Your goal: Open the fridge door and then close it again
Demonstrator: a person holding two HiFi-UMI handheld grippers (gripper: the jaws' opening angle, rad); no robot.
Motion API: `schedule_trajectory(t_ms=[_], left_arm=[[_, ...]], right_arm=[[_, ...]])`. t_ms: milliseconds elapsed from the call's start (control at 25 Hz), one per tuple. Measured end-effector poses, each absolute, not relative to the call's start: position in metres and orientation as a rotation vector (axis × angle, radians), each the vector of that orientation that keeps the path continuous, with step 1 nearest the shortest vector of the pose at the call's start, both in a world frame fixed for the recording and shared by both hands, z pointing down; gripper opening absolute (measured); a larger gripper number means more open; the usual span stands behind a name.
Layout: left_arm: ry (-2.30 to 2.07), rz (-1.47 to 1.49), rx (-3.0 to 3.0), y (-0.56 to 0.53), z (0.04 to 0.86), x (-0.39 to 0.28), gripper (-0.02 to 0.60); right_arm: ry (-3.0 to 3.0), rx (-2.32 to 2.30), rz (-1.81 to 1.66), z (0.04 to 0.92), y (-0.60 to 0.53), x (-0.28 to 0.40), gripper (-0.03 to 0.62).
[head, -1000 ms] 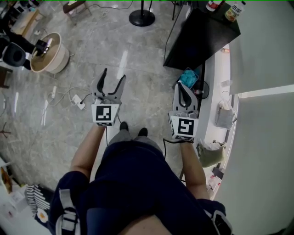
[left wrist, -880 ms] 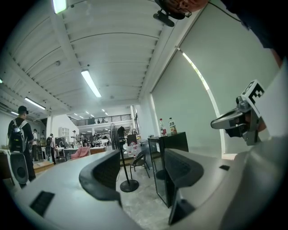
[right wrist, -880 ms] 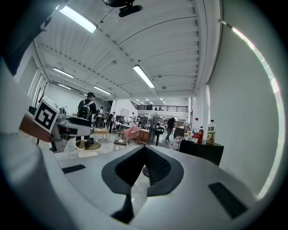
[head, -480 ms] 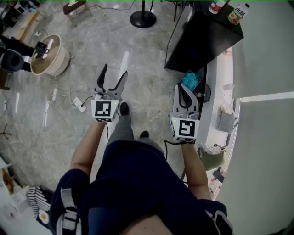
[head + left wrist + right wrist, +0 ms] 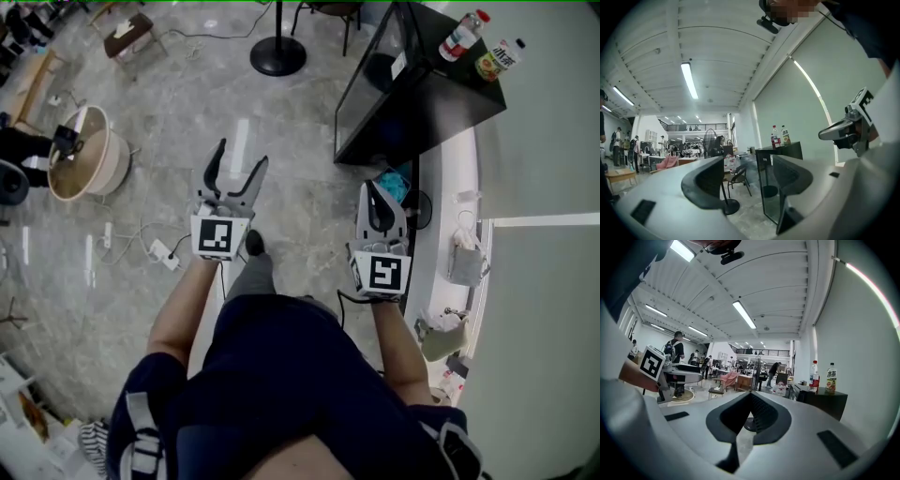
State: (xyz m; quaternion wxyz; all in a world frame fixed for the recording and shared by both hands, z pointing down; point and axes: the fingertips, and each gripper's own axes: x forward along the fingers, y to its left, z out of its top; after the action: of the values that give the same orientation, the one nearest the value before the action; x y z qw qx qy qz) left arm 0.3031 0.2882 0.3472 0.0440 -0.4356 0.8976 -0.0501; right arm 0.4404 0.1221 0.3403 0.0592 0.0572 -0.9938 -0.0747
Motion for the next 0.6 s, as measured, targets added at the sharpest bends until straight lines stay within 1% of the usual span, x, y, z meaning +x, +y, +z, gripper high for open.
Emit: schedule_trajectory(t_ms=[120,280,600], left_arm=[[2.705,-0.163,-1.413,0.282,0.349,0.251,0.314],[2.655,-0.182,-1.514,0.259,0.35,0.204,0.316],[2.579,-0.087,-1.719,0.186,0.36,0.103,0.316]], right_arm=[[-2.988,0.231,-0.226,0.342,0.122,0.39,0.018],[-2.961,0.307,-0.23,0.347,0.111,0.348,0.018],[-2.907,0.402,-0.222,0.362,0.066,0.245,0.018]])
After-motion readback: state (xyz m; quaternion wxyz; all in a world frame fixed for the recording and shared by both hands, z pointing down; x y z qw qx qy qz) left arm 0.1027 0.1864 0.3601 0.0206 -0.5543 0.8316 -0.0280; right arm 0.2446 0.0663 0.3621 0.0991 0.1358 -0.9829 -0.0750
